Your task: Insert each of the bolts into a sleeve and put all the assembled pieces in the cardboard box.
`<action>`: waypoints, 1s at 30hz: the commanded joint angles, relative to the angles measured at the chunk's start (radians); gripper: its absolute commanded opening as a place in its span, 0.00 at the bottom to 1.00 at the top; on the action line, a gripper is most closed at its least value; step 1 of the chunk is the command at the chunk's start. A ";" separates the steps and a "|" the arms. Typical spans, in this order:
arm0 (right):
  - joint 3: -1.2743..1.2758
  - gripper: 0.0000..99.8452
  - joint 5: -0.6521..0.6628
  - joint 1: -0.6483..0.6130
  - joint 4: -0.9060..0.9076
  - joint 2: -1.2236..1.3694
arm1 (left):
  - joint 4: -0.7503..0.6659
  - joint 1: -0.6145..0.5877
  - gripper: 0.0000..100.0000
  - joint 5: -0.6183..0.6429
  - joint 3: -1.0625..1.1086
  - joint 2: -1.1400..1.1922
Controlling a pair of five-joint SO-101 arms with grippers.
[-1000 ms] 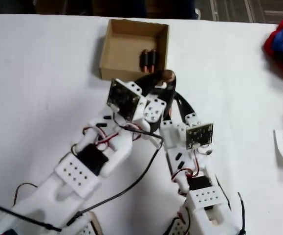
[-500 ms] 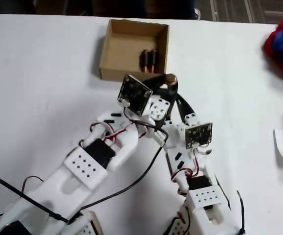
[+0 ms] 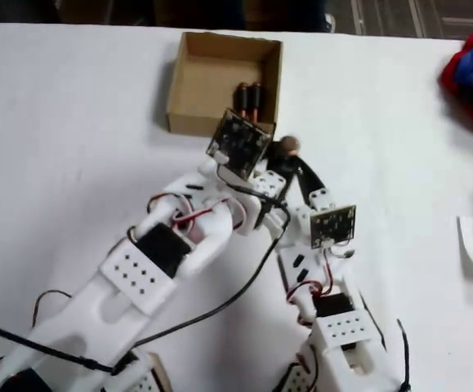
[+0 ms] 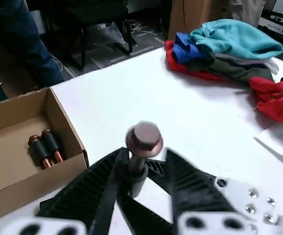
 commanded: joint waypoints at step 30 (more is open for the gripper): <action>-0.580 0.02 -0.083 -0.001 0.638 0.157 | 0.707 -0.753 0.04 -0.011 -0.070 -0.003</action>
